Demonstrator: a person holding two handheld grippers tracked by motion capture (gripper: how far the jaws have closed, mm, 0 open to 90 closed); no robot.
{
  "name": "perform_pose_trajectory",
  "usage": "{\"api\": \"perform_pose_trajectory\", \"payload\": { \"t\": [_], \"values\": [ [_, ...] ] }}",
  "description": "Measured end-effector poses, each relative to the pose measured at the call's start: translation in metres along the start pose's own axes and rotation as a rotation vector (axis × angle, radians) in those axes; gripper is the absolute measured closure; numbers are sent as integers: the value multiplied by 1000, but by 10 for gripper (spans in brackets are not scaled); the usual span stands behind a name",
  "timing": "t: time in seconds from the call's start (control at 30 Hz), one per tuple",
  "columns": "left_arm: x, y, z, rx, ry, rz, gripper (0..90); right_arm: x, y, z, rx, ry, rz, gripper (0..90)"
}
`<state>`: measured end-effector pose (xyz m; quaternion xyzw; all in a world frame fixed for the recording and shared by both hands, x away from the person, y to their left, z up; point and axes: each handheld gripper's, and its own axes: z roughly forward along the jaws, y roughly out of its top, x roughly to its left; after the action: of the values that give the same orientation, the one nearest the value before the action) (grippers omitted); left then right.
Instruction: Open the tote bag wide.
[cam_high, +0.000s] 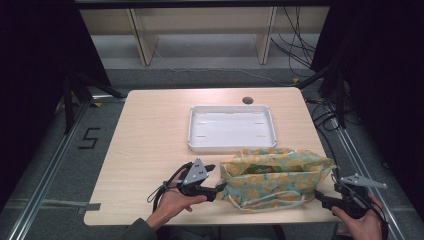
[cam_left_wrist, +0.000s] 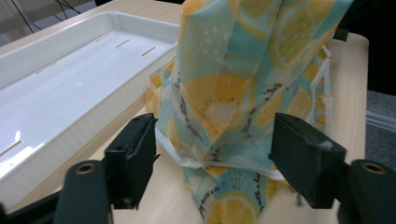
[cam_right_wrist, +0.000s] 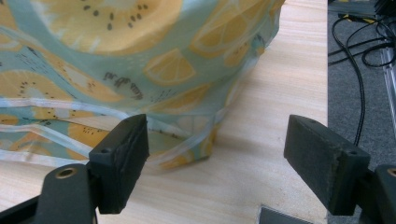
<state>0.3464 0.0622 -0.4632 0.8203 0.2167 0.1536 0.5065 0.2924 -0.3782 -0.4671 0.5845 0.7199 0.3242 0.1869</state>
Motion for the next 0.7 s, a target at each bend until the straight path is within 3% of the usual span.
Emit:
{"api": "perform_pose_trajectory", "payload": {
  "t": [0.07, 0.2, 0.23, 0.3, 0.37, 0.43, 0.63, 0.67, 0.7],
  "values": [
    [-1, 1, 4, -4, -12, -8, 379, 0, 0, 0, 3, 2, 1, 232],
    [-1, 3, 10, 2, -42, 27, 463, -1, 0, 1, 3, -3, -2, 232],
    [-2, 4, 11, 0, -47, 31, 502, -4, 0, 2, -6, 13, -31, 232],
    [-2, 5, 14, -5, -52, 40, 623, -4, 0, 1, -3, 21, -26, 232],
    [-1, 8, 14, 14, -87, 20, 759, -4, 0, 1, -4, 23, -24, 233],
    [-1, 11, 13, 28, -80, 83, 868, -4, 0, 1, -3, 25, -26, 232],
    [0, 13, 4, 27, -98, 73, 892, -4, 0, 1, -5, 28, -15, 233],
    [3, 13, 2, 33, -98, 97, 891, -2, -1, 1, 5, 12, 11, 233],
    [4, 12, 0, 31, -95, 69, 892, -2, -1, 1, 1, 7, 0, 233]
  ]
}}
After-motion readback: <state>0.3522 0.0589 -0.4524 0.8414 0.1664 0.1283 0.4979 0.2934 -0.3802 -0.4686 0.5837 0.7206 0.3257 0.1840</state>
